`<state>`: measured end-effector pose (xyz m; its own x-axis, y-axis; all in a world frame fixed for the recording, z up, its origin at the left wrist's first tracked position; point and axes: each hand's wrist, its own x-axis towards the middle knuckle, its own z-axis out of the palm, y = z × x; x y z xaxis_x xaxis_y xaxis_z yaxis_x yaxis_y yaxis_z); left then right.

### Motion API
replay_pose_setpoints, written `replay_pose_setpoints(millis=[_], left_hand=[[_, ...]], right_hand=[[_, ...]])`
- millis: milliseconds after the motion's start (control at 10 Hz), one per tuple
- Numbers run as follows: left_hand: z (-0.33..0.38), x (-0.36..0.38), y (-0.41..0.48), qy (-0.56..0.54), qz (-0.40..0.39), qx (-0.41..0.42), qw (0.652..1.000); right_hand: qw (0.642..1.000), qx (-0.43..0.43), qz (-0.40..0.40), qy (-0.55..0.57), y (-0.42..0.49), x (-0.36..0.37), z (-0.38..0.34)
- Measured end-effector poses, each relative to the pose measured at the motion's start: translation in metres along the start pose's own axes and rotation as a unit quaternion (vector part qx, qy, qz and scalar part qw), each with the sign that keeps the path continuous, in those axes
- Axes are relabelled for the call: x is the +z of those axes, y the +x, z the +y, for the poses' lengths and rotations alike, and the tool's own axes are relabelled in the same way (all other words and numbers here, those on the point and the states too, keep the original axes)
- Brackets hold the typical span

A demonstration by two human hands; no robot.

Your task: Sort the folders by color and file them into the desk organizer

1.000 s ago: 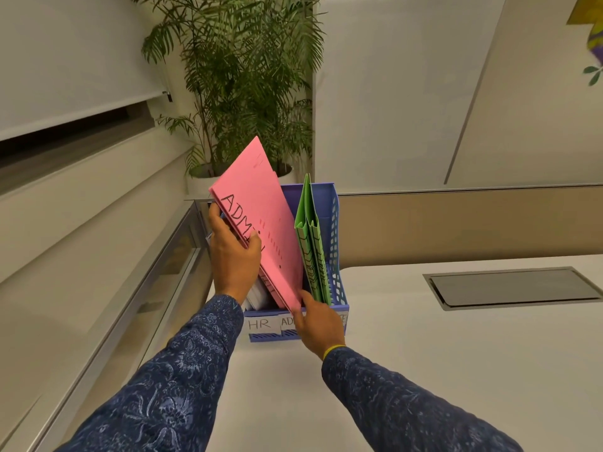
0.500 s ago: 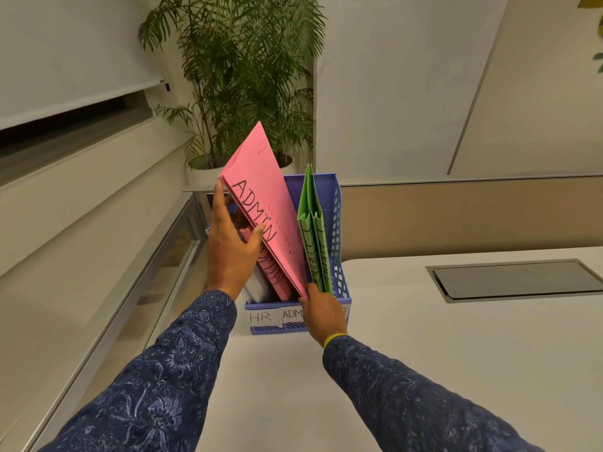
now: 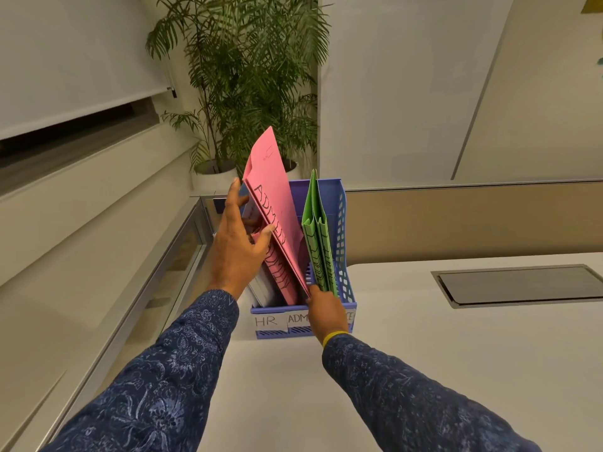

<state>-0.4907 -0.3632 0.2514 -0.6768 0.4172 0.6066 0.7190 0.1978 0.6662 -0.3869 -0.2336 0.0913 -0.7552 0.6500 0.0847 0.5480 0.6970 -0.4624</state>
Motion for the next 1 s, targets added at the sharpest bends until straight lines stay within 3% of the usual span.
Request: replay_pose_setpoints(millis=[300, 500, 1000], left_hand=[[-0.004, -0.005, 0.003, 0.022, -0.021, 0.014, 0.999], [-0.005, -0.004, -0.007, 0.050, -0.039, 0.040, 0.997], [-0.022, -0.016, -0.072, 0.131, -0.109, 0.015, 0.985]], right_hand=[[0.999, -0.009, -0.014, 0.030, -0.003, -0.006, -0.005], [0.998, -0.038, 0.039, 0.037, -0.017, -0.013, 0.000], [0.995, -0.063, 0.067, -0.042, -0.056, -0.060, 0.022]])
